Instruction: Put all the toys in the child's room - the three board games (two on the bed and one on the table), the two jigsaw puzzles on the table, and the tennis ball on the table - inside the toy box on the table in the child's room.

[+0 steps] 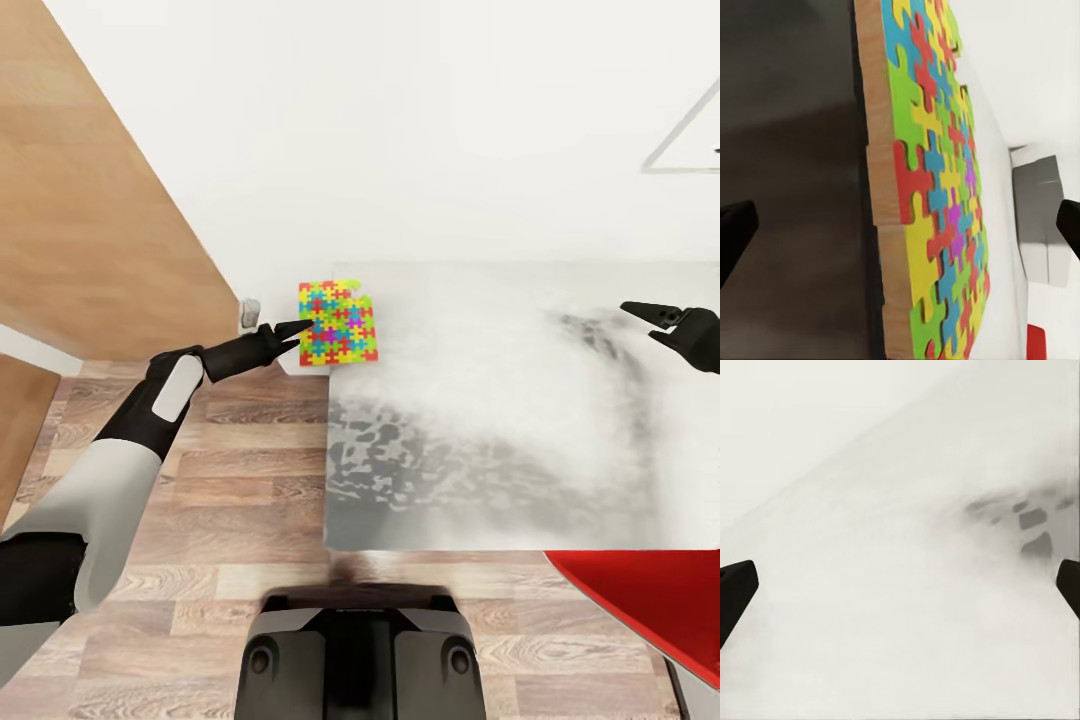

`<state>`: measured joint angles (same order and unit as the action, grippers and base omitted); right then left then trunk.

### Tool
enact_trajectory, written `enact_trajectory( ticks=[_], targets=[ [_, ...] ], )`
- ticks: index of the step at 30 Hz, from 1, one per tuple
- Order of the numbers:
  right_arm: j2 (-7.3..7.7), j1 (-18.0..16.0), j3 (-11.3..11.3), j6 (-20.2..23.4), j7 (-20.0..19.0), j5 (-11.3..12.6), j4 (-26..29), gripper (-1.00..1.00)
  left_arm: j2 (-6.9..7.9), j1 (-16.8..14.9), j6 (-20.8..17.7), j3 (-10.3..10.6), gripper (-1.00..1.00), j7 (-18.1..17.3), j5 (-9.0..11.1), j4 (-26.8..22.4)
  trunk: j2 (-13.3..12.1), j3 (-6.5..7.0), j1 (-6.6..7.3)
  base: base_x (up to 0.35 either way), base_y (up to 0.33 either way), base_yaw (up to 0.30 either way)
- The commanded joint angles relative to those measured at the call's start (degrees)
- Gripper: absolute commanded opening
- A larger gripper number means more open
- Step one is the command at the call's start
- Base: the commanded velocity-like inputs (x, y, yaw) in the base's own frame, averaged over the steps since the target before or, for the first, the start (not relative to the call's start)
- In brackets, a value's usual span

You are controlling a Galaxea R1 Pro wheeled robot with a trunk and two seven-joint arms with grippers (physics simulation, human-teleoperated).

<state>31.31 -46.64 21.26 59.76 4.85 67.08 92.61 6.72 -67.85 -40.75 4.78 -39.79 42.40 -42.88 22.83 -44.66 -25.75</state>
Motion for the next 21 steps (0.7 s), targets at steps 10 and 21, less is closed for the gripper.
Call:
enact_trajectory(
  ticks=[10, 21],
  targets=[
    [-0.03, -0.1, 0.1, 0.2, 0.5, 0.5, 0.0, 1.00, 0.15, 0.0, -0.3, 0.1, 1.00, 0.0, 0.5, 0.0, 0.1, -0.07, -0.03, 0.000, 0.000, -0.106],
    [-0.10, -0.1, 0.2, 0.2, 0.5, 0.5, 0.0, 1.00, 0.15, 0.0, -0.3, 0.1, 1.00, -0.1, 0.6, 0.0, 0.1, -0.07, -0.03, 0.000, 0.000, -0.024]
  ],
)
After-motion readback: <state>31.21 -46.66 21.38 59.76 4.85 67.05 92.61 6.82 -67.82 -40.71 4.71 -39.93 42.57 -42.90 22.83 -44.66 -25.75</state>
